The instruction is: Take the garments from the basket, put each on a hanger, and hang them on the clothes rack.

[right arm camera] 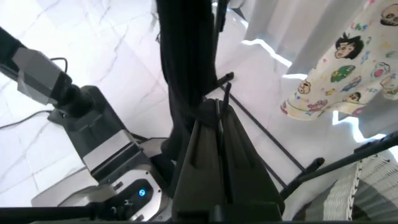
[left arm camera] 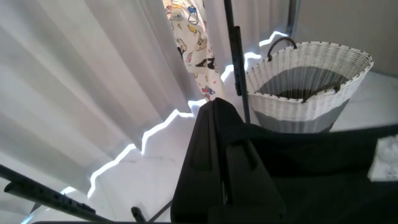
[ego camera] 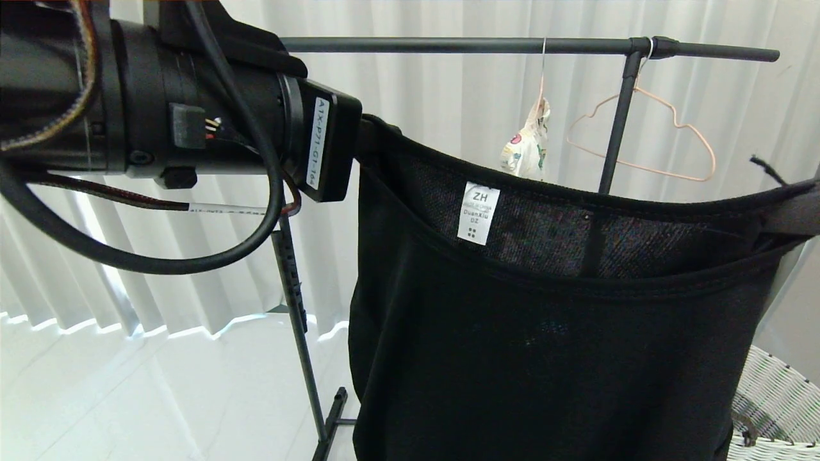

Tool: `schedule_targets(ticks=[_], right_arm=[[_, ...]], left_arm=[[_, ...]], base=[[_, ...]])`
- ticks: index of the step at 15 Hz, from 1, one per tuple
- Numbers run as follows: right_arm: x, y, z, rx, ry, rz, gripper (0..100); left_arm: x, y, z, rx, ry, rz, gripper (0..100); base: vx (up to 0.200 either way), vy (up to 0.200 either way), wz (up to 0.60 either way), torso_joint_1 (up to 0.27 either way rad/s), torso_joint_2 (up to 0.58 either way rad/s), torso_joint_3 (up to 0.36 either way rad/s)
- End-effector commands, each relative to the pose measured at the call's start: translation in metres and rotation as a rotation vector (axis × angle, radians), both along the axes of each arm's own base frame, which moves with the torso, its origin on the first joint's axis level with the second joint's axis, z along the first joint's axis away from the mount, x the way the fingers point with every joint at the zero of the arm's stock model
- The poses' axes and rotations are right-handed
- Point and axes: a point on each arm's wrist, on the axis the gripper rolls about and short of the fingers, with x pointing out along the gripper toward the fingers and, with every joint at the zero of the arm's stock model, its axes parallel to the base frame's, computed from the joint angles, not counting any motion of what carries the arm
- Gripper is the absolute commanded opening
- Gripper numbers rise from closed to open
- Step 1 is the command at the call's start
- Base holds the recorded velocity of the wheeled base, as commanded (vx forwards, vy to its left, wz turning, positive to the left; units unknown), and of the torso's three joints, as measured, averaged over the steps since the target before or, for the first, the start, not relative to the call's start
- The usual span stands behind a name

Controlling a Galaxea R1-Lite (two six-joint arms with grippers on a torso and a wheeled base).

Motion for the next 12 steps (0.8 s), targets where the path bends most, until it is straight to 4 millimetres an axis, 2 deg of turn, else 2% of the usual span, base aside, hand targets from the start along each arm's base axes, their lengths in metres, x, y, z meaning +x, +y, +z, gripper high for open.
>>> schedule_targets(ticks=[1, 4, 7, 9, 12], right_arm=[[0.003, 0.003, -0.001, -0.009, 0.003, -0.007, 0], [0.026, 0.012, 0.002, 0.034, -0.053, -0.126, 0], [0.05, 0.026, 0.004, 0.039, -0.142, -0.163, 0], [0.062, 0.041, 0.01, 0.066, -0.164, -0.166, 0], [0.075, 0.059, 0.014, 0.089, -0.179, -0.166, 0]], left_arm=[[-0.002, 0.002, -0.002, 0.005, 0.004, 0.006, 0], [-0.024, 0.019, -0.007, 0.028, 0.0, -0.015, 0], [-0.055, 0.032, -0.014, 0.038, 0.01, -0.08, 0], [-0.088, 0.046, -0.022, 0.08, 0.045, -0.175, 0], [-0.102, 0.054, -0.027, 0.096, 0.056, -0.222, 0]], base=[[0.0, 0.0, 0.0, 0.0, 0.0, 0.0], [0.0, 0.0, 0.0, 0.0, 0.0, 0.0], [0.0, 0.0, 0.0, 0.0, 0.0, 0.0], [0.0, 0.0, 0.0, 0.0, 0.0, 0.0], [0.0, 0.0, 0.0, 0.0, 0.0, 0.0]])
